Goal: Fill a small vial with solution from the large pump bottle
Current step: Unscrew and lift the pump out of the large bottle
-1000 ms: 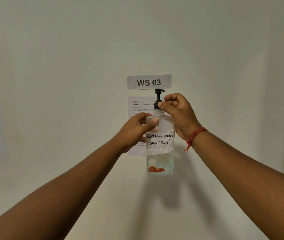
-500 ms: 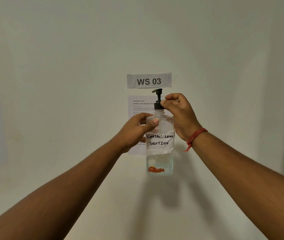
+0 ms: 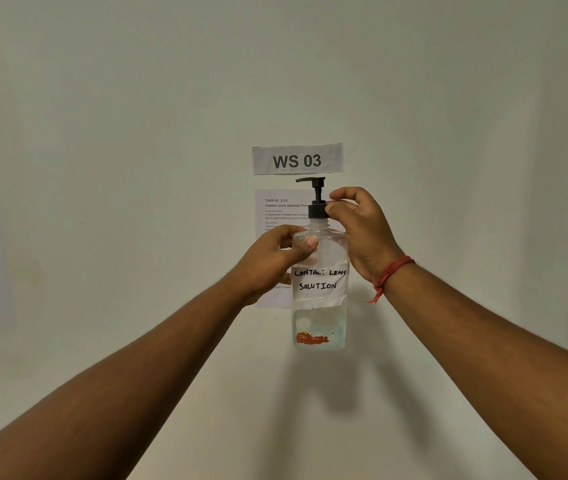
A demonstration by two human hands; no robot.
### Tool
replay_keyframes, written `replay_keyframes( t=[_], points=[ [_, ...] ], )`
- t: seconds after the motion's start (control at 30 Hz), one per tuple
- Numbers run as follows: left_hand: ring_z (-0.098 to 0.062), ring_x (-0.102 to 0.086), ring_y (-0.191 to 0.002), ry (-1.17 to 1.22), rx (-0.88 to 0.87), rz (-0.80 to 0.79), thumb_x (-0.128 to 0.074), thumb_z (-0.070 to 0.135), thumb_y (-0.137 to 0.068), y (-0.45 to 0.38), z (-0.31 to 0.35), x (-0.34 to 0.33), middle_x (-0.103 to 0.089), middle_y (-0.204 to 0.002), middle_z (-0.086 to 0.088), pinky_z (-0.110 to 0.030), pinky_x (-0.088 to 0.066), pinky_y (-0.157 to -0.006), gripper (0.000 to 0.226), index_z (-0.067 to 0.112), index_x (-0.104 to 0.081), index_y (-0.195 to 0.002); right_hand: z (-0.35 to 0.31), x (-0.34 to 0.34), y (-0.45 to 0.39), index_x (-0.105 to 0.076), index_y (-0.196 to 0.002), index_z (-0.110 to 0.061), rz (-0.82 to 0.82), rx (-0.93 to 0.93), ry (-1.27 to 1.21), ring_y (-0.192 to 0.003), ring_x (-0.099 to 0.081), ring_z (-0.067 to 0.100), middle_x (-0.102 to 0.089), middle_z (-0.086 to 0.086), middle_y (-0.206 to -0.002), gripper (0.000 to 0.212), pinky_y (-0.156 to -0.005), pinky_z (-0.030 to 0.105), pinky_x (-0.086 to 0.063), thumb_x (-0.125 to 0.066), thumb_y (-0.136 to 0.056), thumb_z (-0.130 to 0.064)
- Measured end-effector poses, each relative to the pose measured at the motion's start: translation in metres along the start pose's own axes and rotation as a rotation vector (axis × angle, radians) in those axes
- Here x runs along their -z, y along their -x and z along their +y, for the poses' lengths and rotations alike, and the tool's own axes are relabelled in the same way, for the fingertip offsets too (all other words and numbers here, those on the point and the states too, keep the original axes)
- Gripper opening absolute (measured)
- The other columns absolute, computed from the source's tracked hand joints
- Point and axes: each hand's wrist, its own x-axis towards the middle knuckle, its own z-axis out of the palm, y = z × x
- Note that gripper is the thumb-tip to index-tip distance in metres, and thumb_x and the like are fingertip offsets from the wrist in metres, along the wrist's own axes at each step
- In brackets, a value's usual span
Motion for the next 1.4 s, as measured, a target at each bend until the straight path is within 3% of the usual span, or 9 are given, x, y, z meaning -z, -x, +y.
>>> replay_keyframes(
  t=[0.27, 0.5, 0.67, 0.77, 1.13, 1.27, 1.4],
  points=[
    [-0.018, -0.071, -0.107, -0.008, -0.007, 0.001, -0.067, 0.059, -0.076, 0.000, -0.001, 0.000, -0.067, -0.125, -0.002, -0.048, -0.062, -0.086, 0.069, 0.020, -0.056, -0.132, 0.000, 0.000, 0.001, -0.055, -0.110, -0.014, -0.029, 0.033, -0.016, -0.093, -0.071, 0.024, -0.069, 0.008, -0.096, 0.038, -0.084, 0.043, -0.058, -0.074, -0.078, -0.019],
    [-0.024, -0.069, -0.112, 0.008, -0.005, 0.005, -0.068, 0.057, -0.078, 0.001, -0.003, -0.001, -0.067, -0.126, -0.006, -0.054, -0.060, -0.090, 0.069, 0.018, -0.056, -0.134, 0.002, 0.000, 0.002, -0.062, -0.108, -0.013, -0.044, 0.050, 0.025, -0.094, -0.071, 0.020, -0.069, 0.016, -0.105, 0.023, -0.080, 0.035, -0.057, -0.066, -0.085, -0.015],
    [-0.024, -0.070, -0.111, 0.026, -0.001, -0.004, -0.071, 0.058, -0.082, 0.001, -0.007, -0.001, -0.067, -0.125, -0.006, -0.050, -0.061, -0.088, 0.066, 0.018, -0.056, -0.133, -0.001, -0.001, -0.001, -0.065, -0.112, -0.011, -0.028, 0.063, 0.056, -0.104, -0.068, 0.026, -0.070, 0.012, -0.111, 0.027, -0.092, 0.046, -0.056, -0.064, -0.087, -0.019],
    [-0.022, -0.071, -0.110, 0.000, 0.004, -0.004, -0.068, 0.057, -0.080, 0.003, -0.011, -0.002, -0.067, -0.125, -0.004, -0.051, -0.061, -0.088, 0.066, 0.019, -0.056, -0.133, -0.005, 0.001, -0.002, -0.067, -0.110, -0.016, -0.020, 0.084, 0.072, -0.106, -0.067, 0.023, -0.072, 0.007, -0.110, 0.023, -0.095, 0.045, -0.054, -0.064, -0.088, -0.020],
    [-0.020, -0.072, -0.108, 0.018, 0.016, -0.010, -0.069, 0.047, -0.089, 0.007, -0.034, -0.006, -0.067, -0.125, -0.001, -0.049, -0.060, -0.091, 0.050, 0.022, -0.057, -0.131, -0.025, 0.003, -0.008, -0.070, -0.102, -0.027, 0.010, 0.183, 0.077, -0.102, -0.070, 0.013, -0.075, -0.005, -0.106, 0.016, -0.083, 0.028, -0.055, -0.062, -0.090, -0.020],
    [-0.016, -0.072, -0.108, 0.024, 0.023, -0.004, -0.070, 0.043, -0.092, 0.008, -0.046, -0.006, -0.067, -0.124, 0.002, -0.042, -0.061, -0.091, 0.045, 0.023, -0.057, -0.130, -0.030, 0.007, -0.012, -0.070, -0.101, -0.026, 0.049, 0.206, 0.071, -0.101, -0.070, 0.013, -0.075, -0.005, -0.104, 0.015, -0.083, 0.028, -0.055, -0.063, -0.089, -0.021],
    [-0.015, -0.071, -0.110, 0.016, 0.043, 0.007, -0.071, 0.044, -0.091, 0.012, -0.062, -0.005, -0.067, -0.125, 0.003, -0.044, -0.058, -0.097, 0.048, 0.023, -0.056, -0.131, -0.035, 0.012, -0.013, -0.071, -0.101, -0.023, 0.111, 0.237, 0.044, -0.100, -0.070, 0.015, -0.075, -0.003, -0.102, 0.014, -0.086, 0.031, -0.055, -0.063, -0.089, -0.018]
  ],
)
